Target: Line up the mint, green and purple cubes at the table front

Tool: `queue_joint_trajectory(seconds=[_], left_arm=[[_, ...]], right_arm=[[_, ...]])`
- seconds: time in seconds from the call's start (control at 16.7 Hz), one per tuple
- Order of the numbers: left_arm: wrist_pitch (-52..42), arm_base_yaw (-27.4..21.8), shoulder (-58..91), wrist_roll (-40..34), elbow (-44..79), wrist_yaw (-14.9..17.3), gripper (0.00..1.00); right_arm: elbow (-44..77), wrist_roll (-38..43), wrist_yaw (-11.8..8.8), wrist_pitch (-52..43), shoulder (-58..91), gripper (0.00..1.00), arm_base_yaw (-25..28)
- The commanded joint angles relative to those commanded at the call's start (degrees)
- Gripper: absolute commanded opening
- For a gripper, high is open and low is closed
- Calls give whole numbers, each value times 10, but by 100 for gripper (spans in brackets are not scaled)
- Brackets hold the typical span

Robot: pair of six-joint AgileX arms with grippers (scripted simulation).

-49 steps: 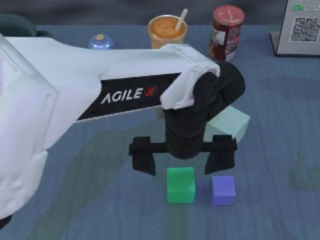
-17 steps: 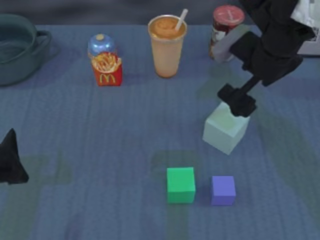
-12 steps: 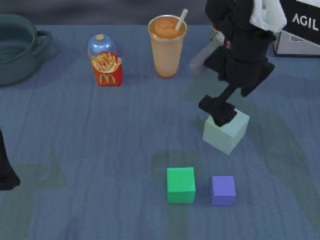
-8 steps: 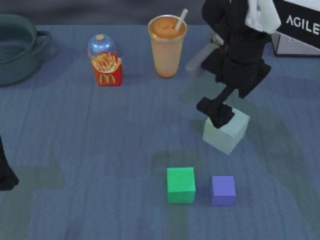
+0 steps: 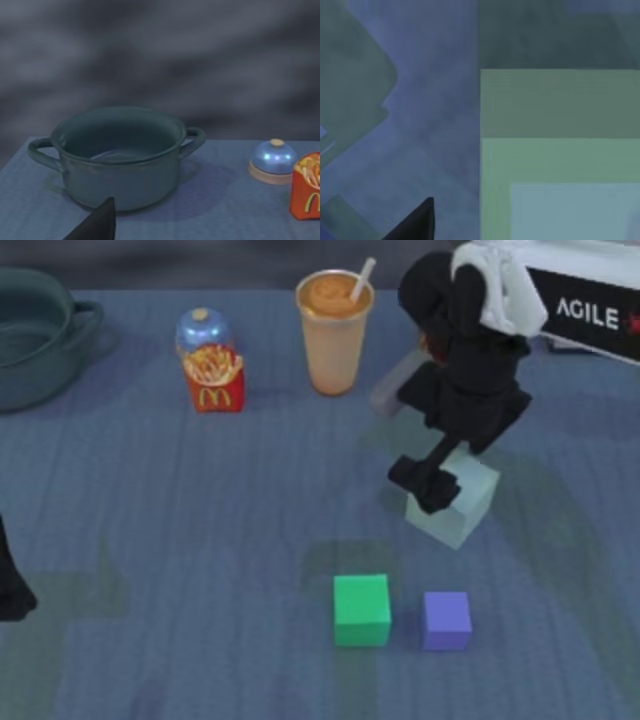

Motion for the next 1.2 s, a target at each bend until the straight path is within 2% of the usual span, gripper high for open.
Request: queue_joint_trajectory(seconds=[0.24, 0.54, 1.2], left_arm=[[0, 0, 0, 0, 0, 0, 100], [0, 0, 0, 0, 0, 0, 100], [0, 0, 0, 0, 0, 0, 100]], right_arm=[[-58, 2, 0, 90, 29, 100, 1], [-68, 2, 0, 102, 35, 100, 1], [-68, 2, 0, 102, 35, 17, 1]])
